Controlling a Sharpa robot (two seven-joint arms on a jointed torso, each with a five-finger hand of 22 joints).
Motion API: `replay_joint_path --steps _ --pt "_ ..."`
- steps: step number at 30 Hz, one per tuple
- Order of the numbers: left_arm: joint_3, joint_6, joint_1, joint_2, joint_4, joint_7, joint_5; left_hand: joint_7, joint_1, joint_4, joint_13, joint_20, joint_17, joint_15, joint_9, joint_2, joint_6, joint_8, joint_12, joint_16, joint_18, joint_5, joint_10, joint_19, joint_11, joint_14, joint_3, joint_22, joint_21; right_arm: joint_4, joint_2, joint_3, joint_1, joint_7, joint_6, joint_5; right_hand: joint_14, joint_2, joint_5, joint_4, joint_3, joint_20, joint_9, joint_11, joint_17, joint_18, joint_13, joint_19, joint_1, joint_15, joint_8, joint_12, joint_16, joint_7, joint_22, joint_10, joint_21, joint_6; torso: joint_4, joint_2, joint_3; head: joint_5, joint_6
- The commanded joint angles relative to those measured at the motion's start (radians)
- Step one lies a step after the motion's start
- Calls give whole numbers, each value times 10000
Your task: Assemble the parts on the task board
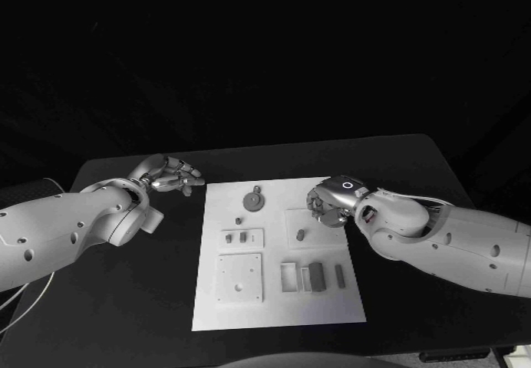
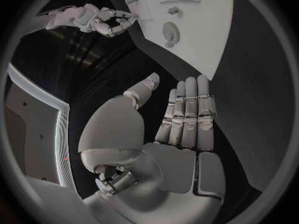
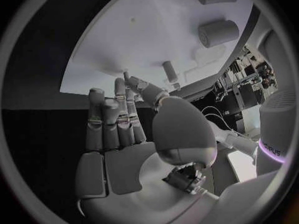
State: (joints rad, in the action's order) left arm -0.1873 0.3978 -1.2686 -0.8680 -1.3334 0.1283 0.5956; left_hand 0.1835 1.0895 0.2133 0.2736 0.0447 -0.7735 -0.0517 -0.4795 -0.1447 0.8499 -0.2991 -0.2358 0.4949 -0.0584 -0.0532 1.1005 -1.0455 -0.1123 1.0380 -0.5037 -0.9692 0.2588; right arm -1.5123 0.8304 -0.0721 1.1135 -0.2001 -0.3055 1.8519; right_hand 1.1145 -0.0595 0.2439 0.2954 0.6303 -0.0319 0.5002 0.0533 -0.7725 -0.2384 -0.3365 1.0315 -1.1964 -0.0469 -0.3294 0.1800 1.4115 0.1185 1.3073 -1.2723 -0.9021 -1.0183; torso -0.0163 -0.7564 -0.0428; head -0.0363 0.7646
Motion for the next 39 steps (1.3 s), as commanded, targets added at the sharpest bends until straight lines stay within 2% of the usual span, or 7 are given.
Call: replay_joint_path --steps 1,10,19,27,34,37,39 --pt "5 39 -6 0 -5 62 23 -10 52 -47 -15 19 -16 4 10 31 -87 -27 43 -72 -173 -15 -22 -58 -59 46 12 -17 -59 -177 77 70 38 33 180 -409 -15 87 54 -43 20 57 8 8 17 -234 -9 5 37 -63 -30 -47 37 -10 96 -82 -39 -65 2 -1 -1 1 23" --pt "5 42 -5 27 1 75 20 -9 57 -49 -18 21 -29 5 13 29 -91 -29 54 -81 -172 -15 -28 -59 -63 49 12 -20 -62 -510 203 259 98 135 79 -632 -13 95 57 -44 22 59 7 6 19 -234 -10 9 43 -66 -29 -51 35 -10 94 -87 -38 -67 4 4 -3 -6 -12" --pt "3 38 1 94 183 85 5 -8 61 -50 -21 23 -42 6 15 30 -94 -30 66 -90 -171 -15 -33 -61 -68 53 12 -24 -64 -1138 187 404 119 337 9 -1150 -11 104 61 -44 24 61 5 5 21 -234 -11 13 49 -68 -26 -57 31 -10 92 -92 -36 -68 4 21 -3 164 -57" --pt "-1 51 13 196 293 94 1 -6 68 -51 -26 25 -58 8 19 32 -100 -32 84 -102 -170 -16 -47 -63 -75 58 12 -28 -67 -1591 -207 417 134 486 259 -1447 -14 123 67 -42 30 63 0 5 28 -234 -9 13 60 -69 -16 -75 19 -7 86 -88 -29 -59 -1 23 18 602 -76" --pt "-3 56 27 301 328 98 1 -5 69 -55 -31 25 -73 8 21 36 -102 -35 101 -114 -167 -15 -59 -65 -83 62 13 -32 -71 -1634 -792 405 134 579 439 -1444 -22 145 74 -38 36 64 -5 9 35 -234 -7 5 75 -67 -4 -97 6 -1 80 -81 -16 -45 -10 23 40 1107 -106" --pt "-3 51 29 318 342 91 1 -5 69 -56 -33 26 -78 8 22 38 -102 -36 107 -118 -167 -16 -62 -66 -86 64 14 -34 -72 -1569 -1057 350 134 605 505 -1356 -24 150 75 -38 37 64 -7 10 36 -234 -6 3 78 -66 -1 -102 2 1 79 -79 -14 -42 -18 20 41 1261 -87" --pt "-4 66 29 340 373 89 1 -5 70 -57 -35 26 -83 9 23 37 -102 -38 113 -122 -167 -15 -67 -67 -88 65 15 -35 -73 -1493 -1239 226 134 621 578 -1304 -25 156 76 -36 39 64 -8 11 37 -234 -6 1 80 -65 2 -107 0 2 78 -78 -11 -38 -4 16 40 1403 -62"
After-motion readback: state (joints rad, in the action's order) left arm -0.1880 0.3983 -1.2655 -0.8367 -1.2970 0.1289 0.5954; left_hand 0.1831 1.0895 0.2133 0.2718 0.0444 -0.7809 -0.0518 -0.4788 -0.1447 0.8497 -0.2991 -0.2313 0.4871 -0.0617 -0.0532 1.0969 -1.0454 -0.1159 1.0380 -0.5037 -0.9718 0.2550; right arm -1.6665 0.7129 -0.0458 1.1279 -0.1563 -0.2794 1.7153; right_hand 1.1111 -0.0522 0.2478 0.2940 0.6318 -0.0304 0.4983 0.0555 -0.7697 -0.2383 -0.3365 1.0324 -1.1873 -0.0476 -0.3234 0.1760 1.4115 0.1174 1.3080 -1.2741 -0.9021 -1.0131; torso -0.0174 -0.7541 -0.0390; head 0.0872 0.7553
